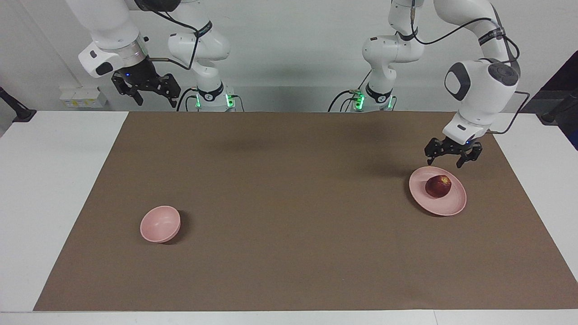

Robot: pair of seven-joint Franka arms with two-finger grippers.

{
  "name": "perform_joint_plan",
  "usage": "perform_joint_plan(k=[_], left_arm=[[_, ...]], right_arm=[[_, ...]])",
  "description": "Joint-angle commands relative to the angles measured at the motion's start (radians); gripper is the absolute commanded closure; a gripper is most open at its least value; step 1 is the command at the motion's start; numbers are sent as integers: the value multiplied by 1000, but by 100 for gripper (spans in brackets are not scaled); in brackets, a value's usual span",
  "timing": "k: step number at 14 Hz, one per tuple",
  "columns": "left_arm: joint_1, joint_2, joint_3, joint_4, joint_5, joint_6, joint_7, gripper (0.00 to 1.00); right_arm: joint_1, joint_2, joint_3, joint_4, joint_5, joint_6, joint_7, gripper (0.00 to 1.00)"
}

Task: Move apple from plate to bowl
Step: 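Reach the left gripper to the apple on the pink plate and grasp it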

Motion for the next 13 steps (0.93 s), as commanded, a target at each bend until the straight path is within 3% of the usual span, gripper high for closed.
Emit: perform_joint_plan(k=[1,7,9,12,13], left_arm=[[19,37,-5,-2,-13,67,20,0],[24,28,-5,-47,-13,80,17,2],[24,26,-5,-51,-13,72,14,46],[22,26,-5,-48,-13,70,17,76],[21,26,-5,-47,-13,70,17,91]], right_arm=[[-5,-25,2,-27,26,3,18,0],[-5,-34,2,-40,26,3,18,0],[-5,-34,2,-40,26,2,17,0],[-3,-34,3,-40,26,3,18,0],[-5,-34,5,-38,26,3,18,0]])
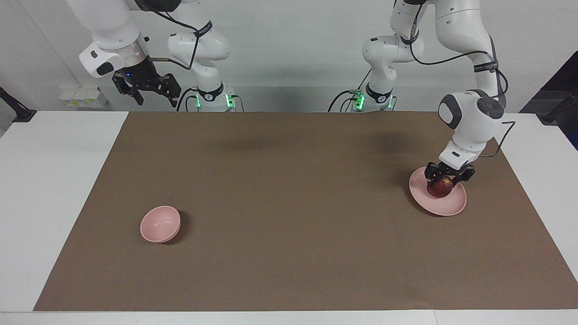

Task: Move apple from plate to bowl
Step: 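Reach the left gripper to the apple on the pink plate and grasp it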

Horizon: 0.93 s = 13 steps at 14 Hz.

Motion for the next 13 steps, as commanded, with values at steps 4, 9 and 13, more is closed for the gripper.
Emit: perform_joint_plan(k=[4,9,13], left_arm=[[-6,-1,-5,12,-12,8,18,100],[-16,-13,-27,62,-12,5,9,100],[-92,-33,-27,160,-136,-132,-2,100]], right_arm=[[-4,-27,6,-30,26,2,18,0],[-4,-30,6,-34,26,3,18,0],[-5,-33,6,-36,26,3,18,0]])
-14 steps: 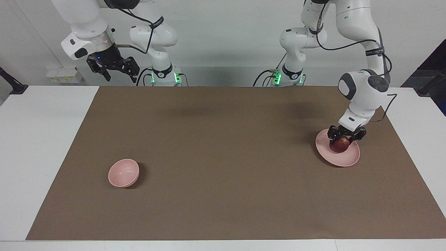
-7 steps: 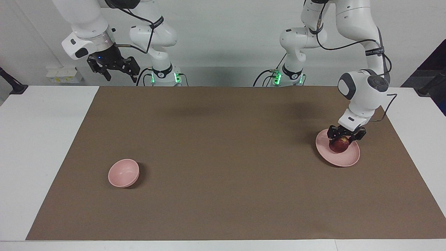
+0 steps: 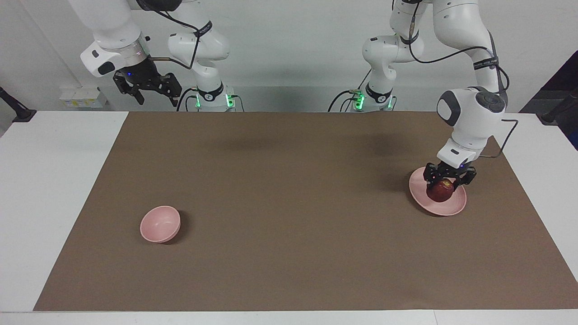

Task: Move apple from plate to bowl
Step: 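Reach the left gripper to the apple on the pink plate and grasp it, then lift the apple with the left gripper and carry it toward the center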

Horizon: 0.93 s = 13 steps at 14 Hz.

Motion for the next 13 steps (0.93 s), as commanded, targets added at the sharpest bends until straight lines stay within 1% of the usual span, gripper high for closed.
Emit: perform_joint_plan(k=[1,3,5,7,9,11,13], left_arm=[[-70,-17,11,83,-119,-109,-18,100],[-119,-11,11,109,-199,-117,-90,100],[-177,-6,13,121,-315,-111,-158,100],[-234,-2,11,131,-403,-102,-238,100],[-291,1,13,146,-514,-91,-276,100],[-343,1,8,145,-623,-40,-304,100],[-428,1,4,145,-648,28,-321,100]], right_arm=[[-6,-29,4,-32,26,3,18,0],[-5,-29,4,-33,26,3,18,0],[-5,-29,4,-33,26,3,20,0],[-5,-29,6,-33,26,3,20,0],[-5,-30,6,-33,26,3,15,0],[-5,-30,6,-35,26,3,15,0],[-8,-33,6,-38,26,3,9,0]])
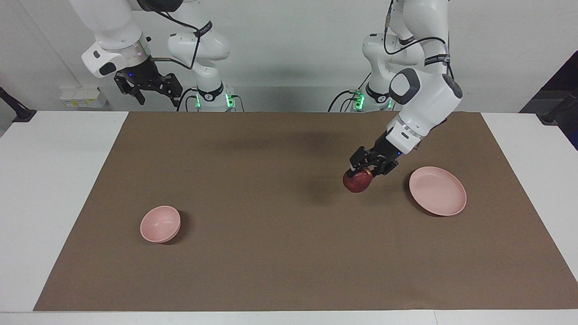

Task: Move apple from plate to bowl
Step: 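Lift the apple with the left gripper and carry it toward the center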

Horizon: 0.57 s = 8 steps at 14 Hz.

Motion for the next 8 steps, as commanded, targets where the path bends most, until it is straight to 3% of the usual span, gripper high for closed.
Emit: perform_joint_plan(k=[1,4,8], left_arm=[[-117,11,12,17,-56,82,-53,100],[-207,7,-2,14,-161,163,-90,100],[-220,0,-97,14,-265,243,-90,100]], right_arm=[[-9,-33,5,-37,26,3,12,0],[-9,-40,5,-45,26,3,14,0],[-16,-55,5,-69,26,20,2,0]])
